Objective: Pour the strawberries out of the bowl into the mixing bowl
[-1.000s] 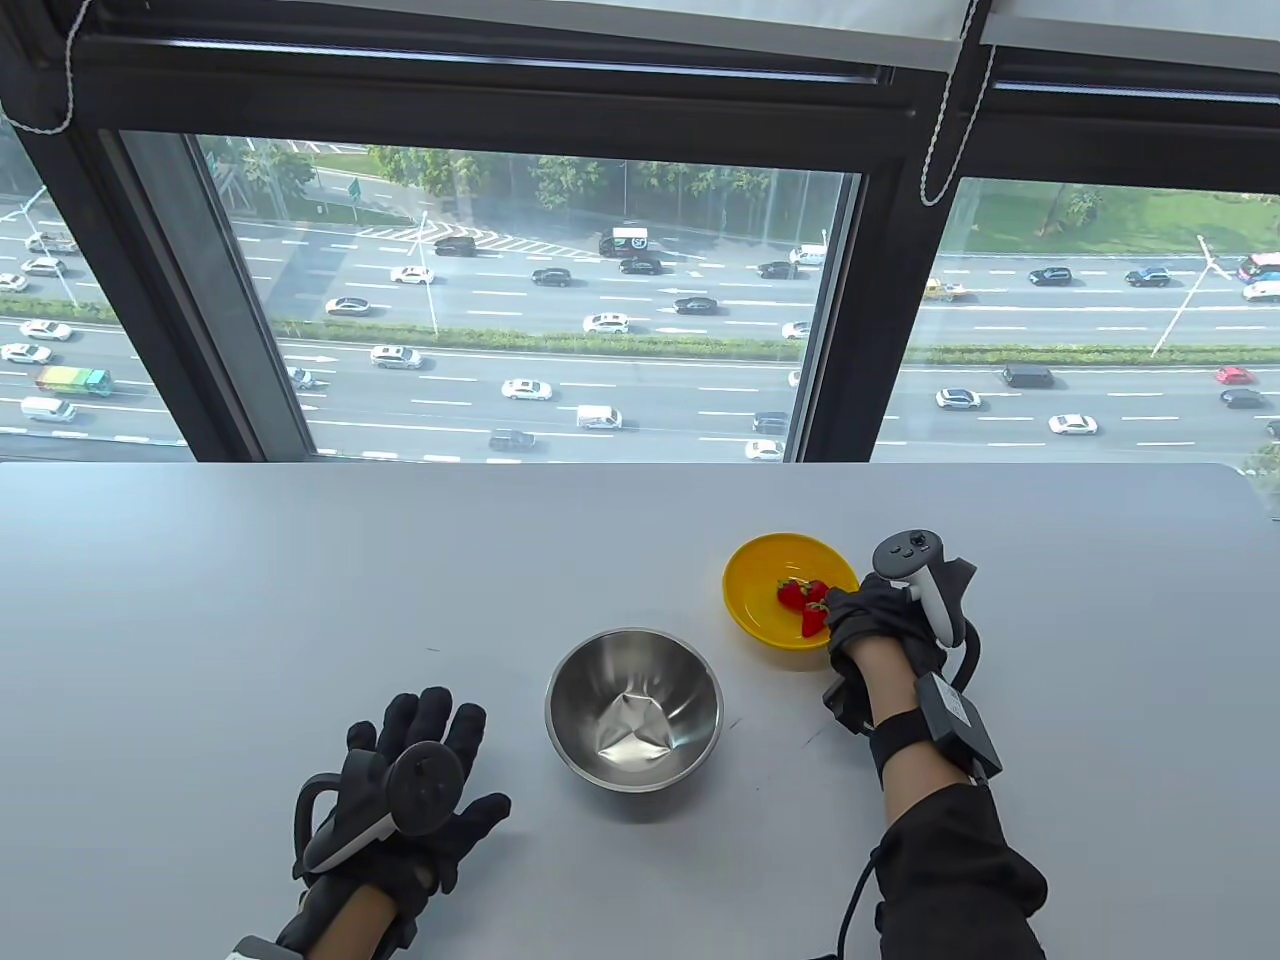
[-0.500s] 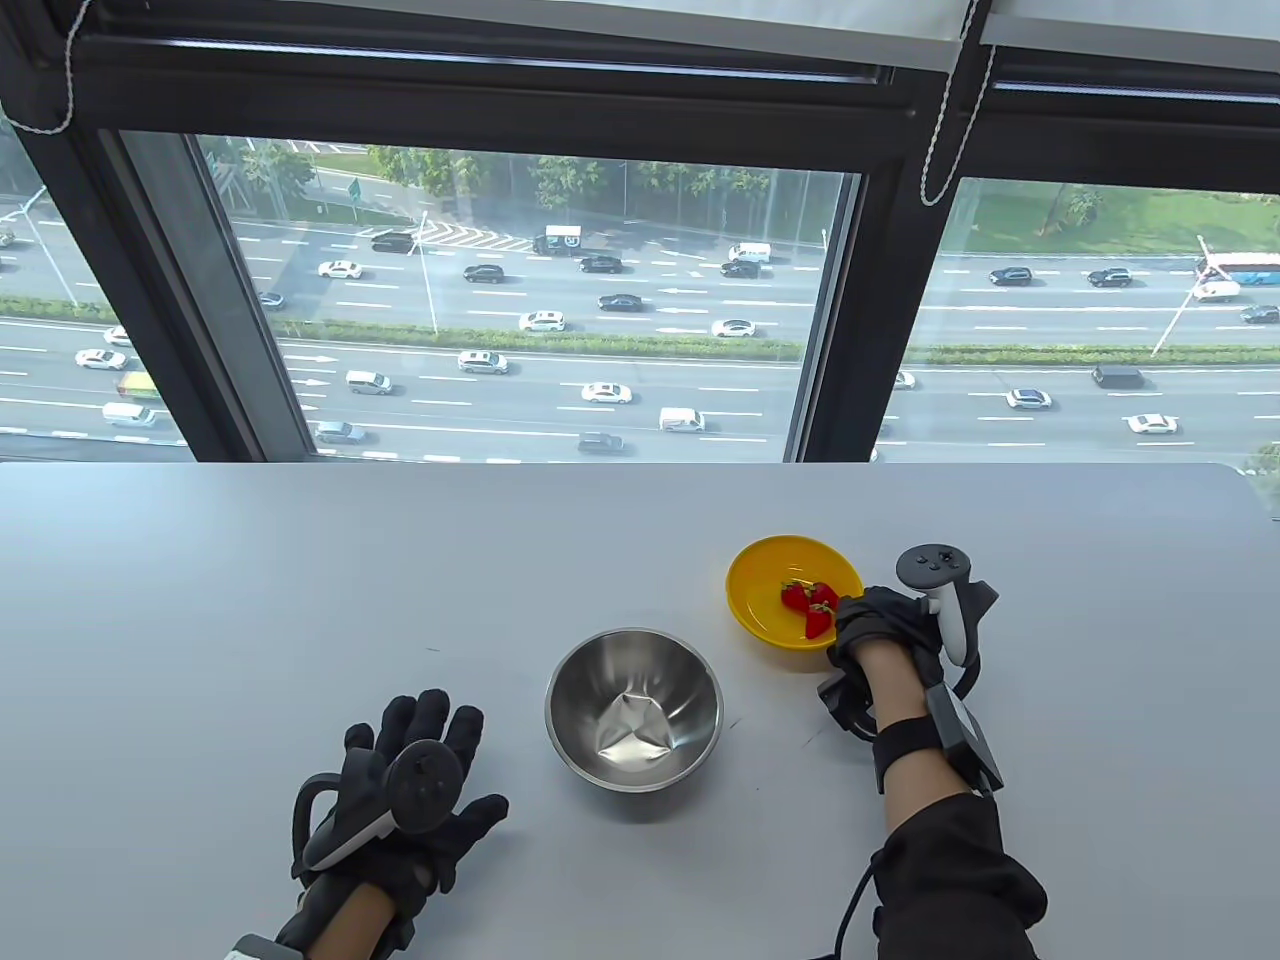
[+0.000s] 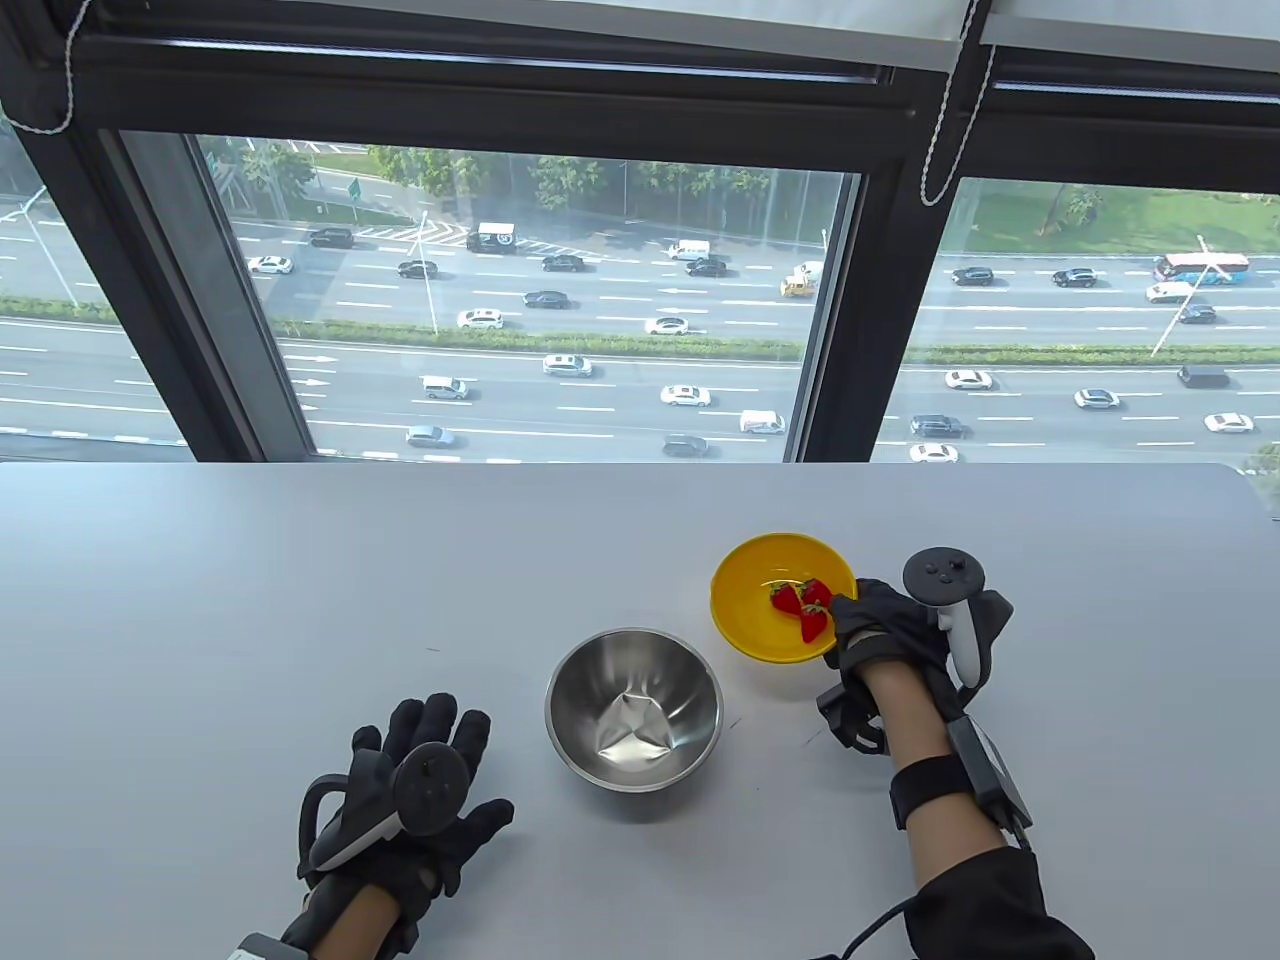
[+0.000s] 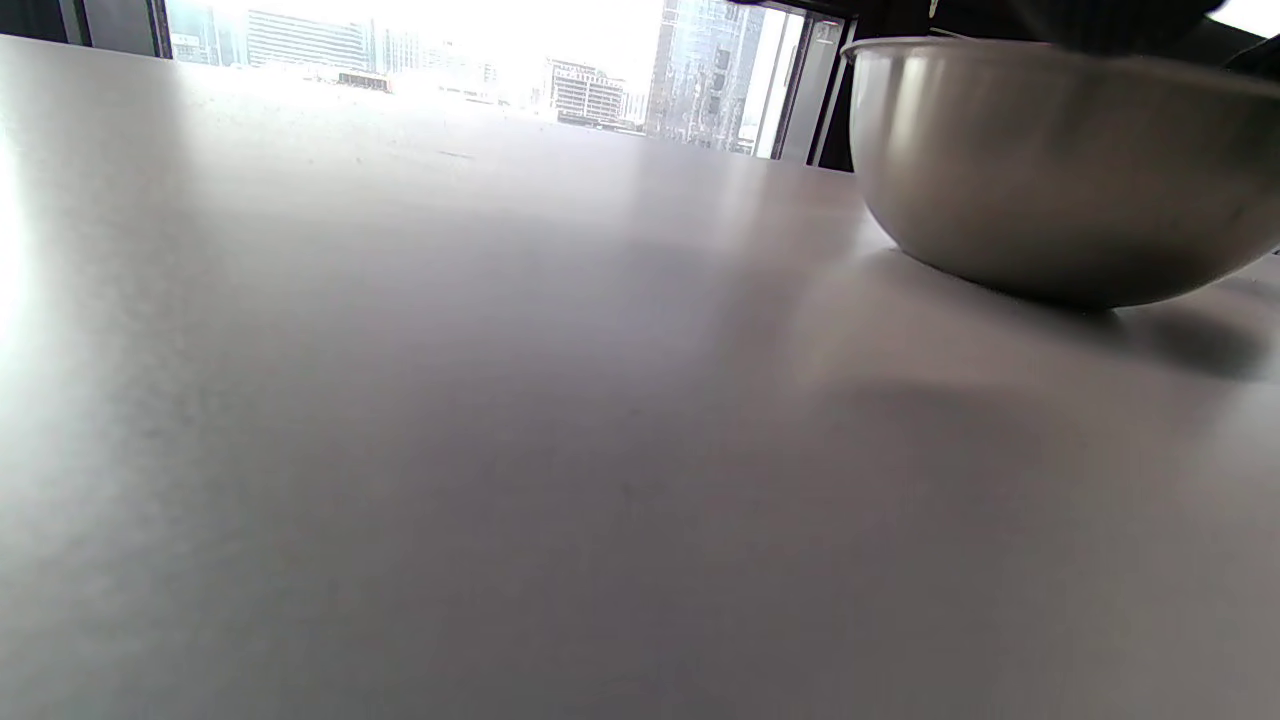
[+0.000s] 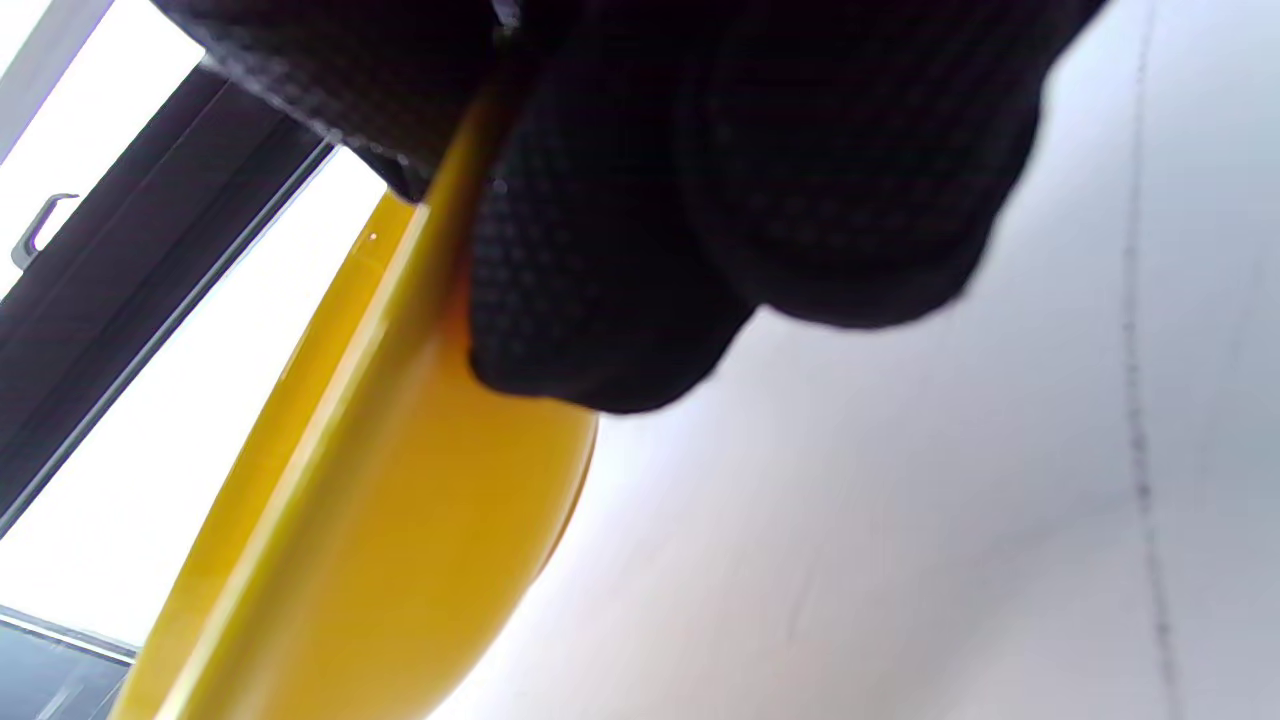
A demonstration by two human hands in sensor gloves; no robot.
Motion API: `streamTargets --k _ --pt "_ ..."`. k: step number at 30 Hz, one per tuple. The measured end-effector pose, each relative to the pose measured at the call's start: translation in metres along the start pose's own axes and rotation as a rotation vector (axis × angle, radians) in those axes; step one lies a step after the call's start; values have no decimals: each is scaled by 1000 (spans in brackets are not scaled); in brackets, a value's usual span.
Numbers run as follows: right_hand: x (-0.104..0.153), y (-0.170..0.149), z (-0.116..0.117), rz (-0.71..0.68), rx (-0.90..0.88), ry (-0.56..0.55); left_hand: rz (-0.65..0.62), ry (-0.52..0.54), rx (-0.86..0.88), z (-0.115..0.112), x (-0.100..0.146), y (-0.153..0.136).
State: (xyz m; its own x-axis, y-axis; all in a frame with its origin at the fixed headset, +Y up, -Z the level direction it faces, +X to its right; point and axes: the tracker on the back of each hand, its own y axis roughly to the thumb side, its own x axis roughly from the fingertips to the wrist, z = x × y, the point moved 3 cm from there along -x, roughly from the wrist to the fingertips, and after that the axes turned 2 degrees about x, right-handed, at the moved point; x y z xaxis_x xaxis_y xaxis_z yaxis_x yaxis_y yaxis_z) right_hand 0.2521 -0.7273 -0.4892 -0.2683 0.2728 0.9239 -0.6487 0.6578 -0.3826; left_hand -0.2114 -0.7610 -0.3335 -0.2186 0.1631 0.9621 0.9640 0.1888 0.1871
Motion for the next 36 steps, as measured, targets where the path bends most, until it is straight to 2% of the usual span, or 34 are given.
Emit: streamTargets --k 9,18,29,36 --pt "52 23 2 -87 -29 -23 -28 -15 -3 -3 -1 6" --pt "92 27 13 -109 -55 -17 -51 -29 -10 -7 -2 14" --pt "106 33 31 -150 -76 33 -45 -19 -3 -5 0 14" --pt "112 42 41 -197 -44 25 -40 -33 -1 -8 0 14"
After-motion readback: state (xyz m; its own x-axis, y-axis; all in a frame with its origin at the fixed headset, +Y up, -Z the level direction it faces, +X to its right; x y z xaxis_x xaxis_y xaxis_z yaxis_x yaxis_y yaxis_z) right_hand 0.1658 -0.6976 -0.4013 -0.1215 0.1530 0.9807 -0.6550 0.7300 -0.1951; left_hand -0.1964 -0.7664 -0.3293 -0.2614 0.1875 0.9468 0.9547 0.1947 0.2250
